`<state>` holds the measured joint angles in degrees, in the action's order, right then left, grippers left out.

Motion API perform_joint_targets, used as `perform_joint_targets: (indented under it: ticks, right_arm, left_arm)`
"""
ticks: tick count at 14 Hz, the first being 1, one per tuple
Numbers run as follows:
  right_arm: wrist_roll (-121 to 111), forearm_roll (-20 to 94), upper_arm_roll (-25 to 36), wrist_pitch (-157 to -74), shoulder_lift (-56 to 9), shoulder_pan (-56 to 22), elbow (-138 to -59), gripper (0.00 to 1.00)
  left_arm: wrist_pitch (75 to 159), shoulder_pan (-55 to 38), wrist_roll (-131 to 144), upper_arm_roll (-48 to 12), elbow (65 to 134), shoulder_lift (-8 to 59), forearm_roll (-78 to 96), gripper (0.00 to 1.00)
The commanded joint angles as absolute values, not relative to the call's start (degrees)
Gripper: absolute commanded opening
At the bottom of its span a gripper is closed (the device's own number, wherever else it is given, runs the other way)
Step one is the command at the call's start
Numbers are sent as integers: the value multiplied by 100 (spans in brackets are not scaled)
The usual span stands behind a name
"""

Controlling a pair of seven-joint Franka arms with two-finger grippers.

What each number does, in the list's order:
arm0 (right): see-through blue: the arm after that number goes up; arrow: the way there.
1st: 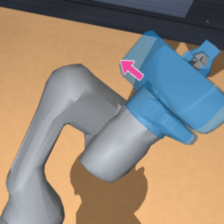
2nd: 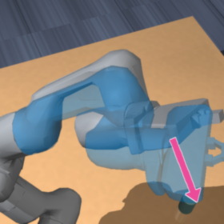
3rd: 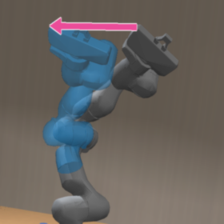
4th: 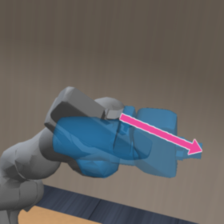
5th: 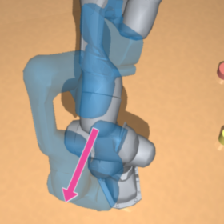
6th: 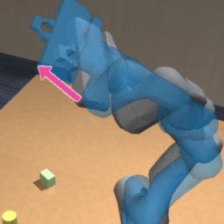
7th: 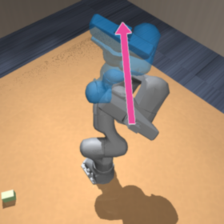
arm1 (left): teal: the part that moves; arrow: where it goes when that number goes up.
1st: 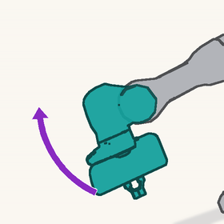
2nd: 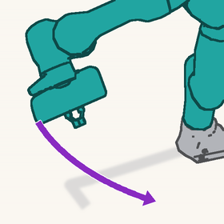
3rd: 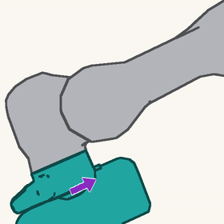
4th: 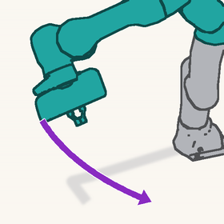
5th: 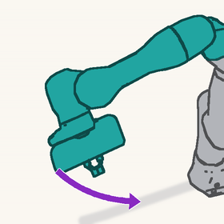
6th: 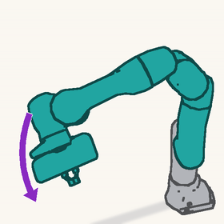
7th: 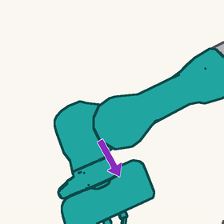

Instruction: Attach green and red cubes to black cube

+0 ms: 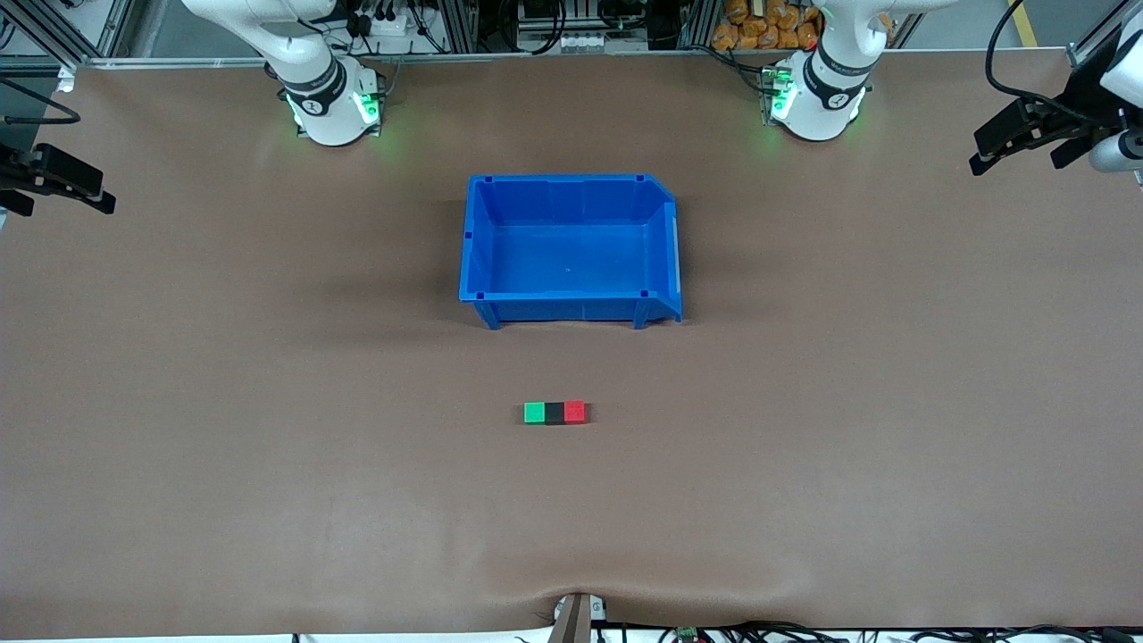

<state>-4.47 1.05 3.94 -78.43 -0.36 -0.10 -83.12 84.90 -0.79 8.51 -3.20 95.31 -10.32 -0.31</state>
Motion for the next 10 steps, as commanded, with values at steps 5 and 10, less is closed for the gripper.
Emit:
perform_joint_targets:
  ticks: [5, 10]
  right_arm:
    - [-536, 141, 308, -7910, 141, 70, -8341, 100]
    - [-545, 176, 308, -8007, 132, 70, -8341, 100]
  left_arm:
    - [8227, -79, 844, -387, 9387, -914, -97, 100]
    - [8209, -97, 844, -396, 9387, -914, -88, 100]
